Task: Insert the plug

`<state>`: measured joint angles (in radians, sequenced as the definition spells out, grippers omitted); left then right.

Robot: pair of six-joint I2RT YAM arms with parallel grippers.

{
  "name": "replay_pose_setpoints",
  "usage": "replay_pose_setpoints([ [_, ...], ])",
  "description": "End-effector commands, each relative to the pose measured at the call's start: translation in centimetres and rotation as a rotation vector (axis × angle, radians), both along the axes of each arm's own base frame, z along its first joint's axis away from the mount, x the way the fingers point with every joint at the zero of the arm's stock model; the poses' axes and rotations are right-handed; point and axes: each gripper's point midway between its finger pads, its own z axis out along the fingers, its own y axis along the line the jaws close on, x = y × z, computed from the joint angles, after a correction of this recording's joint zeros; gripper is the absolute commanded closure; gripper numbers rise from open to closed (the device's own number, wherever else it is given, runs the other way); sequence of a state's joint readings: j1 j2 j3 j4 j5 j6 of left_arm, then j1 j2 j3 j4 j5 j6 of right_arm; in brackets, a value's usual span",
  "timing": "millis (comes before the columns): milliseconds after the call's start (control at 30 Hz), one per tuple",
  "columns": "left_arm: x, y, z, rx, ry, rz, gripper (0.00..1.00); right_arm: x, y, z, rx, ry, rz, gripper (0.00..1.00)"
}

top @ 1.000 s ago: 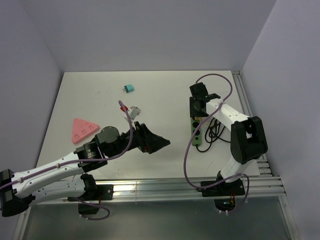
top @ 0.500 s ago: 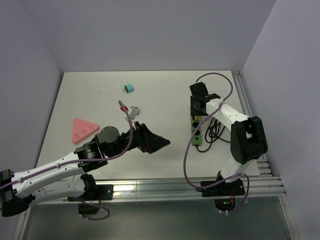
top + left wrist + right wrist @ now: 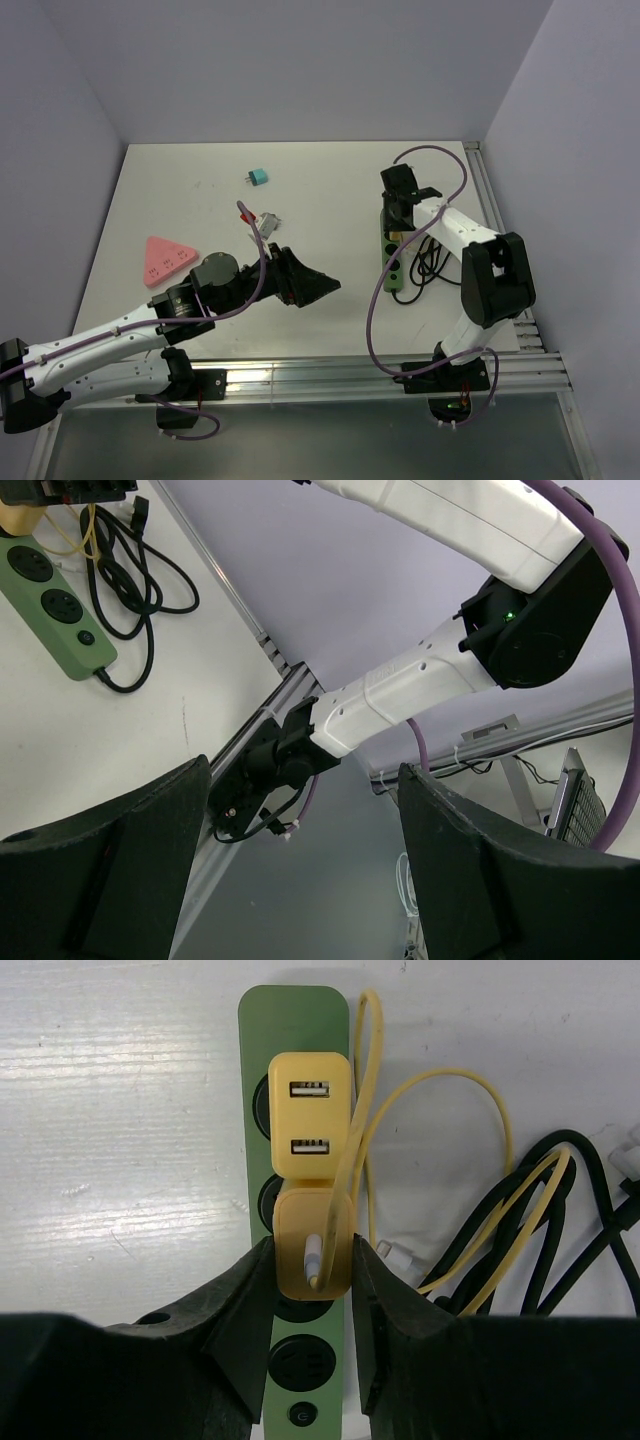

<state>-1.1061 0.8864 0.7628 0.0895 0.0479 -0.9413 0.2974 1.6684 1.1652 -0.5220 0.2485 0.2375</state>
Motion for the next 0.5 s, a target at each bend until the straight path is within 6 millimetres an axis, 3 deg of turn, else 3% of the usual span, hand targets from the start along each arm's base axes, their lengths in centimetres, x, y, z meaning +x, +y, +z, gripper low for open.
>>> replay_pose_setpoints([
  [0,-0.3,0.2,1.4,-0.047,-0.021,-0.004,0.19,-0.7,-1.0,-2.4,0.002,0.048,-0.012,1.0],
  [200,-0.5,0.1,1.1,-0.046,-0.015,-0.015,0.19,-3.8,-2.4,-6.4,-0.029,0.203,-0.011,1.0],
  [467,-0.8,-0.3,1.3,-0.065,-0.009,-0.036,0.2,-6.1,-1.6,-7.2,0.056,0.247,0.009,1.0],
])
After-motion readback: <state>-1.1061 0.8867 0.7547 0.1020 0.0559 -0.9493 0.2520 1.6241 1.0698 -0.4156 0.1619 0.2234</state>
